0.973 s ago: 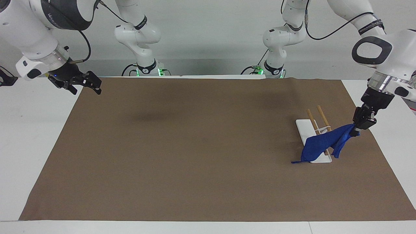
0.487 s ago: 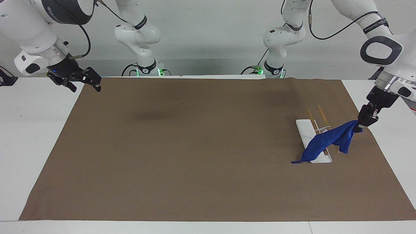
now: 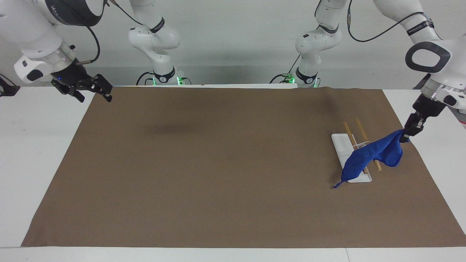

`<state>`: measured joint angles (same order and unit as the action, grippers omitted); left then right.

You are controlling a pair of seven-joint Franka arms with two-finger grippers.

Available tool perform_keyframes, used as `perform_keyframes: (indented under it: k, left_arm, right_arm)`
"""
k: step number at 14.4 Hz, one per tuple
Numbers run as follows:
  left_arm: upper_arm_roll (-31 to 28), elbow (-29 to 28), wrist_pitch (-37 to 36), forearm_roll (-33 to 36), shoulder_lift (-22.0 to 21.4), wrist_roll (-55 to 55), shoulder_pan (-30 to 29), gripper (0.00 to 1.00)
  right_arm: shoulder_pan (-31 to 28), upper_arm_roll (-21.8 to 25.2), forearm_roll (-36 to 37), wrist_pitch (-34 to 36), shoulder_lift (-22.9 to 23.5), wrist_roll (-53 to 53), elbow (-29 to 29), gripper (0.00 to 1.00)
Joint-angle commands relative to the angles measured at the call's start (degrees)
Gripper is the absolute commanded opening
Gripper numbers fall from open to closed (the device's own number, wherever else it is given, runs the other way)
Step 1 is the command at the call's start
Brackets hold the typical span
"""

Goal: Right arm passes towel to left arm to hang
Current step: 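Release the towel and pull the left gripper back from the rack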

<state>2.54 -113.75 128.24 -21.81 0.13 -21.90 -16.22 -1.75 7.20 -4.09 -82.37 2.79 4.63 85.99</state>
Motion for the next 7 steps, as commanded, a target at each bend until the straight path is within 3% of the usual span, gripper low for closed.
perform_keyframes:
  k: [1,7]
  left_arm:
    - [0.18,-4.27,2.98,0.72,-1.89,0.72,-0.22,0.02]
    - [0.18,-7.89,6.41,4.76,-2.86,2.66,-0.82,0.05]
  right_arm:
    - [-0.45,-0.44,1.19,0.55,-0.15,0.73,-0.03,1.0]
    - [-0.18,-0.17,1.28,0.37,0.11,0.73,-0.03,1.0]
